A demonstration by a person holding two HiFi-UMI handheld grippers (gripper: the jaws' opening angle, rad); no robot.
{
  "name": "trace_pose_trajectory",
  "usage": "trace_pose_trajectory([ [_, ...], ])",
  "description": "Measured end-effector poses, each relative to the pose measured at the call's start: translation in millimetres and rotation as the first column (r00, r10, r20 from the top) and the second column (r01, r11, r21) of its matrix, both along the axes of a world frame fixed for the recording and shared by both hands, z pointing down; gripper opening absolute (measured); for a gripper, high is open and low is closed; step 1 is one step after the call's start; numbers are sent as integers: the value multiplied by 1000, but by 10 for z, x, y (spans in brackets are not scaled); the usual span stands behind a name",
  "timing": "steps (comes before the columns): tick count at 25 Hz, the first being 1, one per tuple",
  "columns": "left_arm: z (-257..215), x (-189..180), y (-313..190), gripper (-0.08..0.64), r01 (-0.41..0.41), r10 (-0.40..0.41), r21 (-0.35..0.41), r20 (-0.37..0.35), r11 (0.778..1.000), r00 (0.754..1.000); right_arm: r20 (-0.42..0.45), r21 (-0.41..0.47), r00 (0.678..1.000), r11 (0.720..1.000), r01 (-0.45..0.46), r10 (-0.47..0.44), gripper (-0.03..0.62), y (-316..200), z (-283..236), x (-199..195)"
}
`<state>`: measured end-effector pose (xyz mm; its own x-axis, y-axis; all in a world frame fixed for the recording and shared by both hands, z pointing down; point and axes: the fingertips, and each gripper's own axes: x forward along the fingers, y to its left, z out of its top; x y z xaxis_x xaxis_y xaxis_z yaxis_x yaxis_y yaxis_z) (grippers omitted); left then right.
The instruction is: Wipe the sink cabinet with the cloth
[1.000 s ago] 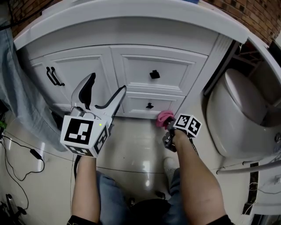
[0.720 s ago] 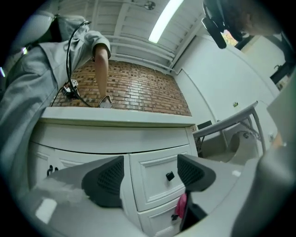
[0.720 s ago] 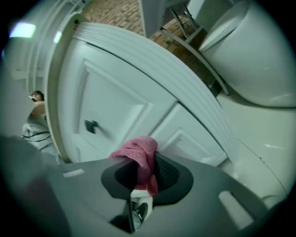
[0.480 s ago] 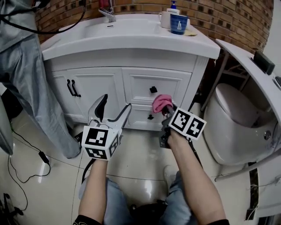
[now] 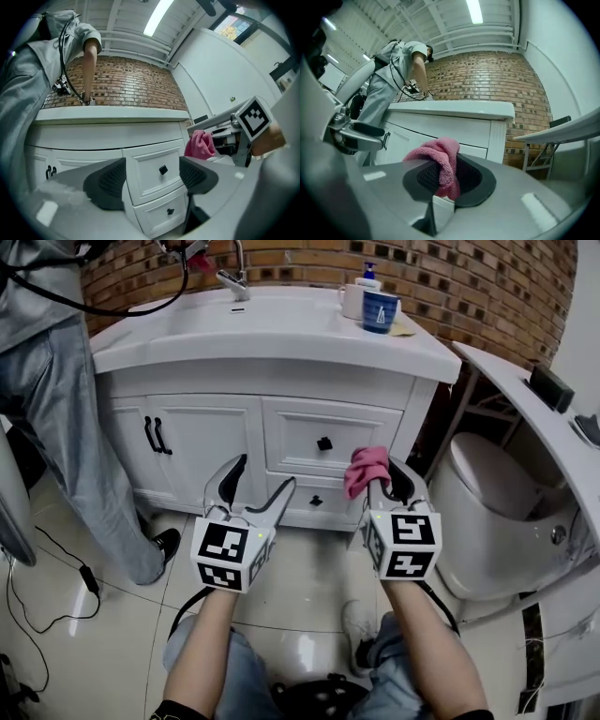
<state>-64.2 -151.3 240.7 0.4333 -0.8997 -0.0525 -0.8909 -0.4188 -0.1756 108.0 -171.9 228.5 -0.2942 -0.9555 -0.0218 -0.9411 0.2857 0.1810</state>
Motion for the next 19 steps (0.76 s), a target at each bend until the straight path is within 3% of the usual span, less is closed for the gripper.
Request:
trace_pose_trajectory([
  [3, -22, -13, -25, 355, 13, -13, 5, -12, 1000, 1000, 11, -28, 1000, 1000, 9, -9, 55, 2, 87, 35],
  [12, -10, -1, -134, 350, 38, -38, 8, -19, 999, 999, -63, -45, 995, 996, 75, -77, 55, 73, 250, -215],
  [19, -24, 79, -177, 350, 38, -38, 12, -16, 999, 999, -39, -86, 988, 986, 146, -150, 55, 152, 377, -548],
])
